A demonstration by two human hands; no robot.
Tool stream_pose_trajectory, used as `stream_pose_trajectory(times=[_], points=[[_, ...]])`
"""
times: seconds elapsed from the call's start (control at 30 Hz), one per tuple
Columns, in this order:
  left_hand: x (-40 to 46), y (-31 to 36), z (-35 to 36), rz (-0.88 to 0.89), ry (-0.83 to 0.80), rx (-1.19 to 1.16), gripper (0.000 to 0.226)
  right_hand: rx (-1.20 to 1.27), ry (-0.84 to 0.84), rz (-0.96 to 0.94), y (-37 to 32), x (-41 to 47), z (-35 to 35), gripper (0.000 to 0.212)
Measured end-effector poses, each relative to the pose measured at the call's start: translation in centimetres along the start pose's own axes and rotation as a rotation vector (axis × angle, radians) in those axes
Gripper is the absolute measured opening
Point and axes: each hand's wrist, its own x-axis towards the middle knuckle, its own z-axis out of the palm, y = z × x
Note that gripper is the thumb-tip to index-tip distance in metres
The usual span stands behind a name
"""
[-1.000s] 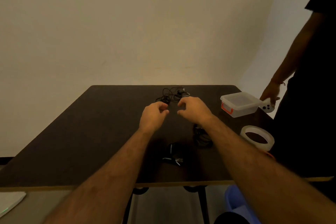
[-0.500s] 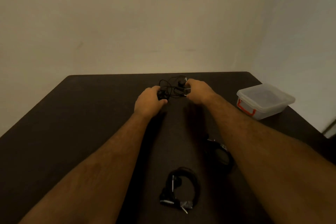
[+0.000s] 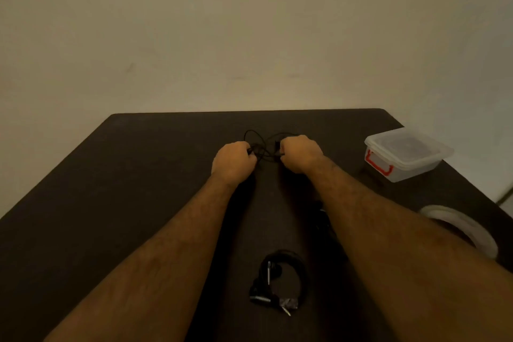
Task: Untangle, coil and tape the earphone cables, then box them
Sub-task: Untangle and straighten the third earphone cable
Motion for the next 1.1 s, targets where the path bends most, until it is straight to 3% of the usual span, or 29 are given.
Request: stream_pose_trajectory(times=[0.1,0.27,0.6,0.83,0.93,1.1], points=[[-2.3,-0.2,-1.9,0.0,0.016,-0.061,0.021,0.017,0.0,-0.031,-0.2,-3.1,-0.7,0.015],[-6.3,-0.1,-6.5,-0.023,0.125,-0.181,0.023,0.262,0.11,-0.047,0.0,-8.0,-5.3,0.002],[-14.5,1.2,-15.8,-0.01,0.346,-0.301,0.025,0.621,0.307,-0.203,-0.2,-19.6,-16.5,0.013],[-19.3,1.8,-20.1,-0.023,0.339,-0.491,0.019,0.679,0.354,-0.326,-0.2,-28.7,-22.6,0.009],[-21.9,2.3,-22.0,-0.057,0.366,-0.703,0.015,0.656,0.257,-0.37,0.6,-32.9,-24.1,0.006],[-25.8,4.0,-26.7,-0.032,0.5,-0.947,0.013,0.486,-0.049,-0.368,2.9,-38.8,-24.8,0.02]])
